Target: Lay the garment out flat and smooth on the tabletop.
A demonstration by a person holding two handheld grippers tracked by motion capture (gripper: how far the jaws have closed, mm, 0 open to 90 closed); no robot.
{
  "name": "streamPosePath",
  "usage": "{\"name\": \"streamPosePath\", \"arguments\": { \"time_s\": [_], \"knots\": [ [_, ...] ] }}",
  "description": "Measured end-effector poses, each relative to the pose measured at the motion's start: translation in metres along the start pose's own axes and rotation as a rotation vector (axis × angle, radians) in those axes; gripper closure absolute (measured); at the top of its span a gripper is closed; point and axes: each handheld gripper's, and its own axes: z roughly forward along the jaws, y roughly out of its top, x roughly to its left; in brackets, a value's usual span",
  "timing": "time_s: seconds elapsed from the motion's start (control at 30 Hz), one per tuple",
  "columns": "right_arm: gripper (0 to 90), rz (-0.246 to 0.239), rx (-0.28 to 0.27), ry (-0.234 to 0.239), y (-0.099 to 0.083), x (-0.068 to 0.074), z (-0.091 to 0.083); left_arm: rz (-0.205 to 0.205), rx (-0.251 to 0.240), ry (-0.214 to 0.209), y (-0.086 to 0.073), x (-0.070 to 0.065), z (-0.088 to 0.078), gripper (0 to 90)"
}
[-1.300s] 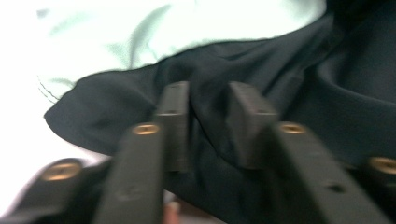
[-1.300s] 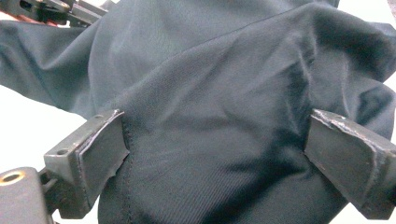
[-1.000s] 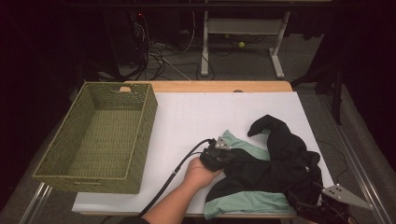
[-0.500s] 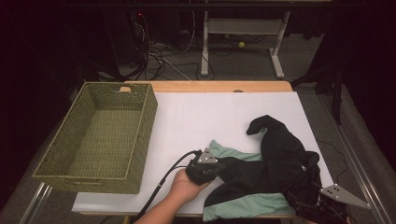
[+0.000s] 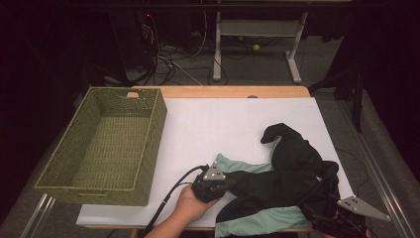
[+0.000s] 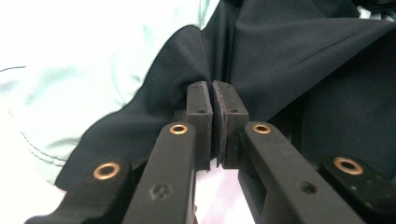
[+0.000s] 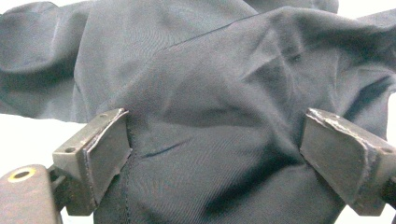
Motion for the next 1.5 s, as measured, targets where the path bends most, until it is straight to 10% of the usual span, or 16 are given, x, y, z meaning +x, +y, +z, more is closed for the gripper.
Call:
{"name": "streamPosePath", "arguments": {
  "time_s": [0.8, 1.3, 1.5],
  "knots": [
    [9.1, -0.012, 0.015, 0.0, -0.001, 0.001, 0.002, -0.001, -0.012, -0.012, -0.004, -0.001, -0.002, 82.0],
    [10.2, -0.021, 0.057, -0.007, -0.002, 0.002, 0.007, -0.067, -0.074, -0.026, -0.033, 0.0, -0.036, 81.4],
    [12.2, -0.023, 0.067, -0.008, -0.002, 0.003, 0.009, -0.096, -0.121, -0.004, -0.021, 0.004, -0.04, 58.1]
  ]
}}
